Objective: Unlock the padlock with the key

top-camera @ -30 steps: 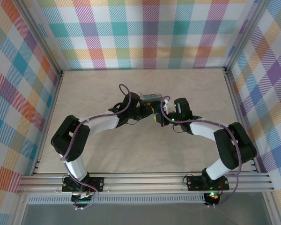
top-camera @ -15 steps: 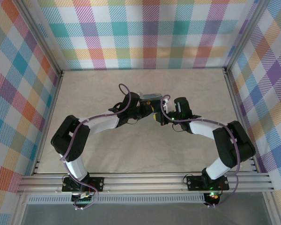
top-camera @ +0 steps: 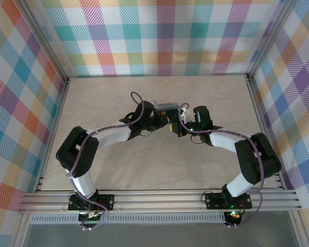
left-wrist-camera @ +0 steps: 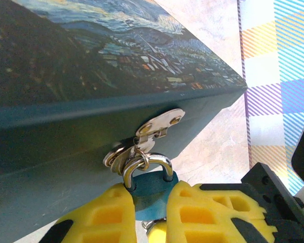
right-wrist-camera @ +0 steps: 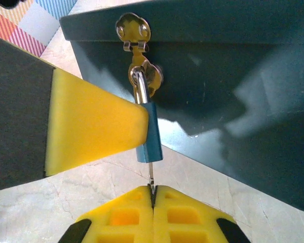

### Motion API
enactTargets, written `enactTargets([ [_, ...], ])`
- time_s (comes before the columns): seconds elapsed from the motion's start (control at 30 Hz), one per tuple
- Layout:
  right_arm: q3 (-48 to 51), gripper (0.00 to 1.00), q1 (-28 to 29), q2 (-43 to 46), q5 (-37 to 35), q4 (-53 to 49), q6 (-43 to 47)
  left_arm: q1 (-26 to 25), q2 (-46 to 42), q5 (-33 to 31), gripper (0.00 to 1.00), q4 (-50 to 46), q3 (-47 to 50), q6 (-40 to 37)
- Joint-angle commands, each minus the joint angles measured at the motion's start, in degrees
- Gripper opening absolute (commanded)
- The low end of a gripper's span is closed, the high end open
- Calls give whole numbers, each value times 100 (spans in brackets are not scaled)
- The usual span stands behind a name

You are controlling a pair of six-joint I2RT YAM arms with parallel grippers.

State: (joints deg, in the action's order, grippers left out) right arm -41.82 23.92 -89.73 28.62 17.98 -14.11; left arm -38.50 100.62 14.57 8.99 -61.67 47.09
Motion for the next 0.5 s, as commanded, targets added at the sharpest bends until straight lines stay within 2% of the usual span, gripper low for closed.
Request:
enactTargets([
  [0.0,-566,0,-24,448,518,1029,206,-270,18,538,14,-473,93,-118],
  [0.47,-408,0,-19,336,549,1250,16,-280,21,600,14,-403,46,-69],
])
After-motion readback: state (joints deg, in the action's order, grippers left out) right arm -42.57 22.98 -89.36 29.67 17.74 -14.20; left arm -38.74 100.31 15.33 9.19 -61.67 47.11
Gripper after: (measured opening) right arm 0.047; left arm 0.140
